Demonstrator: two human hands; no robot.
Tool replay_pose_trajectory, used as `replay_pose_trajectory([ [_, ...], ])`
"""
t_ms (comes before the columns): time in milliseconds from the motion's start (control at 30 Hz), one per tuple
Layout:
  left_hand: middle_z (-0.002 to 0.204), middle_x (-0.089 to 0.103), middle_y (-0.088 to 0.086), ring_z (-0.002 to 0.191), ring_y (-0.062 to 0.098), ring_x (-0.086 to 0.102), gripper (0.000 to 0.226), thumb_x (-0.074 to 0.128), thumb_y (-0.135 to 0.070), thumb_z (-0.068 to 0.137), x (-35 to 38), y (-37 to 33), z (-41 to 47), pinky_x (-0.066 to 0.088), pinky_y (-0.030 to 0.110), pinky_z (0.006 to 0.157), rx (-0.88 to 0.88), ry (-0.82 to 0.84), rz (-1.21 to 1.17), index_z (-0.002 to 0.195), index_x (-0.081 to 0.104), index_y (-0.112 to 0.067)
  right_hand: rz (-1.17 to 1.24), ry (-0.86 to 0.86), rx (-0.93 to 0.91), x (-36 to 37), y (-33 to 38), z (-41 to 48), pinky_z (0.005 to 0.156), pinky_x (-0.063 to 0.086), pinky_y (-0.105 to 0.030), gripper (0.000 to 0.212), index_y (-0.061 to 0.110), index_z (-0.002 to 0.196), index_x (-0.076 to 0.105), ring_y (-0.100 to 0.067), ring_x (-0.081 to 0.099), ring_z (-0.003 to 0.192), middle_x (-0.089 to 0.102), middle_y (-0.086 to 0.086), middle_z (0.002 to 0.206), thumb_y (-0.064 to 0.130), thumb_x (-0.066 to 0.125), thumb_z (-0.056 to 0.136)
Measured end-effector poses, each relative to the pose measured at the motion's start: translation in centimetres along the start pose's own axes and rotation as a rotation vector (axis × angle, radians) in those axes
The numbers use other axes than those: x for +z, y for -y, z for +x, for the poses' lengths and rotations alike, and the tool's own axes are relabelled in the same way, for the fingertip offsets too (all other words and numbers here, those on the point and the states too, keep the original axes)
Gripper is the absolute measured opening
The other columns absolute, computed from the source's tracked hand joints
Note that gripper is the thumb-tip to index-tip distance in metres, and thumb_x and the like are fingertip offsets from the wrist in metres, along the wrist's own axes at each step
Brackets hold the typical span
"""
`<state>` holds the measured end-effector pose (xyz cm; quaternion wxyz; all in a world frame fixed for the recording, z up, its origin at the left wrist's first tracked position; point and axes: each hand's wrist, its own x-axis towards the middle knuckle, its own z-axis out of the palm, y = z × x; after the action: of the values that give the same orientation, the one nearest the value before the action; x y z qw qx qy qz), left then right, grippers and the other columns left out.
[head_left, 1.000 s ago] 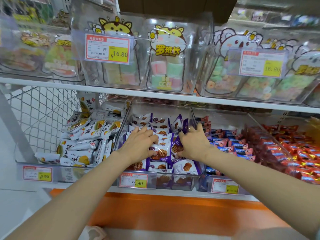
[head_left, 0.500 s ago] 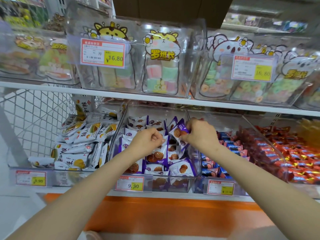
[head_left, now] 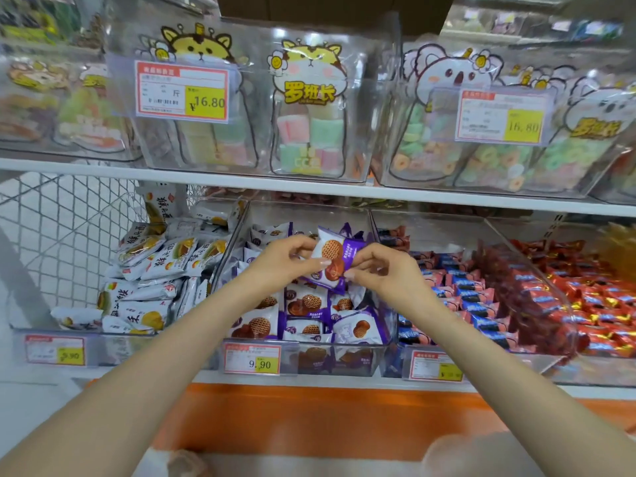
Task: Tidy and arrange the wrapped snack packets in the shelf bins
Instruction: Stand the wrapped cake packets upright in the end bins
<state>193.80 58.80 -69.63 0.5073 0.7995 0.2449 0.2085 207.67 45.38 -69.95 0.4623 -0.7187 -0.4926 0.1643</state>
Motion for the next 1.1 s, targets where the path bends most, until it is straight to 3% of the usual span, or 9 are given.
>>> replay_pose_trajectory([
  [67, 0.095, 0.062, 0.0, 0.08, 0.012, 0.061, 0.028, 0.069, -0.018, 0.082, -1.1, 0.1, -0.2, 0.049, 0.017, 0.068, 0.022, 0.014, 0.087, 0.107, 0.056, -0.018, -0.295, -0.003, -0.118, -0.4, -0.3, 0.1, 0.072, 0.043, -0.021, 0.009, 0.021, 0.088, 0.068, -0.006, 0.052, 0.082, 0.059, 0.014, 0.079, 0.025, 0.072, 0.082],
  [133, 0.096, 0.059, -0.002, 0.081, 0.012, 0.058, 0.028, 0.071, -0.019, 0.081, -2.1, 0.5, -0.5, 0.047, 0.017, 0.068, 0.07, 0.065, 0.295, 0.103, 0.055, -0.024, -0.603, 0.056, -0.264, -1.2, -0.8, 0.3, 0.092, 0.039, -0.029, 0.015, 0.024, 0.093, 0.069, -0.011, 0.05, 0.09, 0.062, 0.011, 0.084, 0.035, 0.07, 0.082],
  [233, 0.106, 0.061, -0.004, 0.095, 0.009, 0.055, 0.029, 0.071, -0.025, 0.082, -2.2, 1.7, -0.7, 0.048, 0.024, 0.083, 0.095, 0.218, 0.642, 0.107, 0.057, -0.029, -0.972, 0.337, -0.297, -1.6, -1.2, 0.1, 0.119, 0.0, -0.039, 0.032, 0.03, 0.104, 0.067, -0.01, 0.053, 0.105, 0.068, 0.008, 0.098, 0.052, 0.063, 0.082],
  [367, 0.122, 0.06, -0.006, 0.111, 0.011, 0.054, 0.033, 0.066, -0.031, 0.086, -0.9, 2.2, -0.7, 0.044, 0.033, 0.095, 0.094, 0.37, 0.83, 0.118, 0.057, -0.03, -1.292, 0.473, -0.349, -0.5, -1.5, -0.5, 0.113, -0.021, -0.047, 0.042, 0.032, 0.121, 0.06, -0.017, 0.054, 0.11, 0.068, 0.001, 0.103, 0.055, 0.053, 0.086],
  [500, 0.123, 0.054, -0.01, 0.114, 0.01, 0.047, 0.039, 0.06, -0.039, 0.088, -0.3, 1.9, -0.7, 0.033, 0.032, 0.096, 0.159, 0.377, 0.994, 0.125, 0.052, -0.031, -1.455, 0.508, -0.361, 0.5, -1.7, -0.4, 0.103, -0.026, -0.05, 0.037, 0.028, 0.119, 0.062, -0.023, 0.059, 0.101, 0.068, -0.001, 0.095, 0.046, 0.047, 0.09],
  [633, 0.112, 0.045, -0.007, 0.103, 0.014, 0.048, 0.043, 0.06, -0.048, 0.085, 0.5, 1.7, -1.1, 0.031, 0.033, 0.093, 0.186, 0.35, 1.1, 0.122, 0.05, -0.028, -1.353, 0.49, -0.31, 0.4, -1.6, -0.4, 0.105, -0.025, -0.045, 0.036, 0.023, 0.117, 0.062, -0.022, 0.056, 0.105, 0.067, -0.002, 0.099, 0.04, 0.049, 0.089],
  [833, 0.1, 0.039, -0.005, 0.102, 0.019, 0.05, 0.037, 0.062, -0.042, 0.085, 0.3, 0.9, -0.7, 0.028, 0.033, 0.087, 0.157, 0.302, 1.171, 0.116, 0.053, -0.025, -1.092, 0.304, -0.275, -1.3, -1.1, 0.1, 0.119, 0.0, -0.039, 0.047, 0.022, 0.124, 0.056, -0.018, 0.045, 0.117, 0.057, 0.001, 0.116, 0.044, 0.057, 0.083],
  [967, 0.113, 0.053, -0.003, 0.11, 0.018, 0.048, 0.039, 0.066, -0.038, 0.082, 1.9, 1.5, -0.9, 0.024, 0.031, 0.081, 0.281, 0.198, 1.241, 0.112, 0.048, -0.021, -0.706, 0.168, -0.172, -2.4, -0.4, 0.2, 0.096, 0.038, -0.032, 0.043, 0.023, 0.121, 0.055, -0.016, 0.047, 0.108, 0.056, 0.001, 0.115, 0.036, 0.065, 0.081],
  [1100, 0.118, 0.05, -0.001, 0.113, 0.019, 0.044, 0.038, 0.061, -0.037, 0.085, 2.6, 2.4, -1.0, 0.027, 0.033, 0.086, 0.35, 0.148, 1.293, 0.117, 0.047, -0.023, -0.322, 0.012, -0.071, -2.4, 0.3, -0.1, 0.082, 0.049, -0.032, 0.027, 0.023, 0.107, 0.06, -0.015, 0.056, 0.096, 0.061, 0.003, 0.104, 0.027, 0.064, 0.081],
])
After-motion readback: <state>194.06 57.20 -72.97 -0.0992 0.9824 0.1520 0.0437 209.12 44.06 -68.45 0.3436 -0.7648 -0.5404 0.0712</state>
